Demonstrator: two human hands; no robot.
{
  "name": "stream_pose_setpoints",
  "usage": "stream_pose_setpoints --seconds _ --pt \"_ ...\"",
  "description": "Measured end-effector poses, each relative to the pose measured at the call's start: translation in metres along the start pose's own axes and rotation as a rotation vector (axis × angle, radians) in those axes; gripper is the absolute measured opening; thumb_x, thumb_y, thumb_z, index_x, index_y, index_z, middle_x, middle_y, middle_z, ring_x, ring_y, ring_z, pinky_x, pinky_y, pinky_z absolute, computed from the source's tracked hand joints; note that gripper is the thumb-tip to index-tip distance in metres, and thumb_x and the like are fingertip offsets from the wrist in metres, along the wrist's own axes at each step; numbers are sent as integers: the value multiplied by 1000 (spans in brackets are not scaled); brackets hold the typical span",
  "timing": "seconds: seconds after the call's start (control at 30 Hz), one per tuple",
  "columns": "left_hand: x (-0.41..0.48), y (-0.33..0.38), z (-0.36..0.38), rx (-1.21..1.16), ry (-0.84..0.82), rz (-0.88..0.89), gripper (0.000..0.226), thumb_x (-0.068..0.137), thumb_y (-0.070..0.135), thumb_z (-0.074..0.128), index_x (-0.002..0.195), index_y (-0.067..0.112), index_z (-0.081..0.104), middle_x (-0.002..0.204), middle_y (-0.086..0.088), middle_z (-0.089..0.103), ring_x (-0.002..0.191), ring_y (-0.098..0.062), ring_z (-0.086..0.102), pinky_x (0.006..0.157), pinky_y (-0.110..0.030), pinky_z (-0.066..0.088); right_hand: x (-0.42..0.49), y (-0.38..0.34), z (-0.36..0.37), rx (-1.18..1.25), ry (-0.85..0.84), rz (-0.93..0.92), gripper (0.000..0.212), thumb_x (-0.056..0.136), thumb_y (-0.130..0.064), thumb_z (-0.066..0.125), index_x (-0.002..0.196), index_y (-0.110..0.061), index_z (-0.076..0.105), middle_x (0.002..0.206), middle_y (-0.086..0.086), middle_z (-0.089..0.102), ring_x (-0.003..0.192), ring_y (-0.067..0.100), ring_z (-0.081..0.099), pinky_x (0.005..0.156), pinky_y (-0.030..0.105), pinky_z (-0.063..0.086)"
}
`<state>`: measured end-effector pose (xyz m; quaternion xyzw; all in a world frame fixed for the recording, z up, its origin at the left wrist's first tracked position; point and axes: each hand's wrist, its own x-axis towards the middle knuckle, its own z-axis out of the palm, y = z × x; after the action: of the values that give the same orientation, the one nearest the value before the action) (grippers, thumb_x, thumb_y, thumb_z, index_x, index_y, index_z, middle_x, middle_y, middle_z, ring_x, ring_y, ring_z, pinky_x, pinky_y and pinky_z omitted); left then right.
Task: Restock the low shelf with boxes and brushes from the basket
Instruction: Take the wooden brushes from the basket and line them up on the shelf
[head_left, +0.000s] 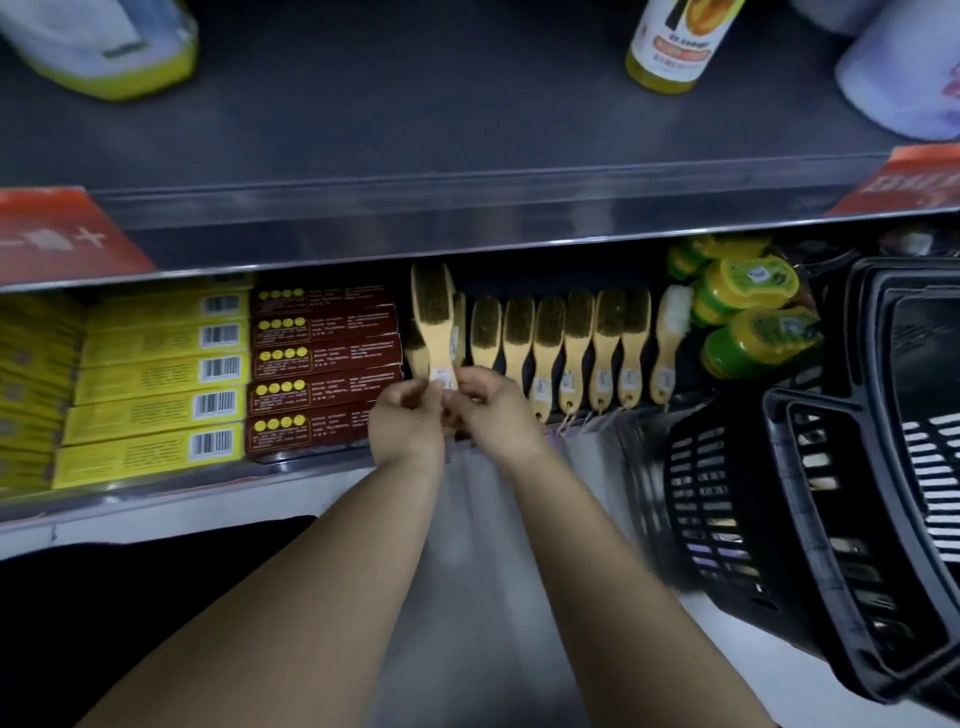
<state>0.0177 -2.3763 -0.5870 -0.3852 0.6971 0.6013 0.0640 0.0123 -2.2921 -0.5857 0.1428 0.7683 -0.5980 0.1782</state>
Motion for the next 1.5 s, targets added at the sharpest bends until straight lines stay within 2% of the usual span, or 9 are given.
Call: stream_pose_setpoints --seconds 0.23,0.43,0.6,0.67,0.93,1.2,1.27,1.37,1.5 --pt "15 -6 -11 97 124 29 14 85 16 65 99 12 66 99 -4 68 85 -18 60 73 -24 43 21 27 45 -254 130 36 17 91 -14 50 83 -17 64 88 7 63 91 22 58 83 33 45" --pt "12 -3 -17 99 112 28 12 85 14 65 97 14 66 95 -1 66 80 -14 57 71 -23 43 15 23 42 -379 137 2 29 88 -10 55 116 -10 61 114 11 63 98 21 58 81 22 42" --pt "-9 18 -15 79 4 100 9 87 10 61 94 15 64 104 -10 68 91 -23 63 79 -28 48 -10 -10 14 -282 152 -39 23 88 -2 52 109 0 61 114 16 60 102 30 57 84 32 45" --pt "-26 33 -8 101 -124 208 7 88 10 60 91 15 63 99 -13 68 93 -29 63 82 -34 49 -32 -29 -12 -289 221 -137 19 87 -1 54 104 -2 63 111 14 59 94 25 58 81 34 48" --pt "-110 102 32 434 -680 843 7 88 15 60 89 20 65 76 14 56 67 0 52 61 -8 39 -128 -62 -162 -426 410 -320 28 83 -2 60 92 -28 59 101 1 59 85 9 58 75 15 45" --pt "-186 97 90 792 -965 1328 37 93 32 53 129 26 50 134 5 46 126 -16 37 105 -30 29 -183 -2 -244 -270 622 -20 2 90 -15 58 89 -14 60 80 0 60 70 11 53 57 7 38" --pt "-191 91 106 929 -959 1407 42 95 38 48 135 27 45 145 7 38 138 -14 25 114 -32 16 -188 10 -248 -106 562 88 16 93 -24 55 87 -11 64 83 3 65 77 17 59 70 12 44" --pt "-190 84 120 1101 -979 1429 48 96 46 38 141 30 37 154 9 24 144 -9 7 116 -32 -1 -197 17 -252 97 528 185 22 93 -25 53 80 -17 68 83 2 70 84 20 64 82 33 49" --pt "-190 83 131 1180 -1031 1535 38 95 51 33 121 34 54 151 9 32 145 -9 3 114 -30 -11 -213 29 -257 206 433 240 28 95 -17 49 75 -17 67 65 -7 64 62 5 57 61 17 45"
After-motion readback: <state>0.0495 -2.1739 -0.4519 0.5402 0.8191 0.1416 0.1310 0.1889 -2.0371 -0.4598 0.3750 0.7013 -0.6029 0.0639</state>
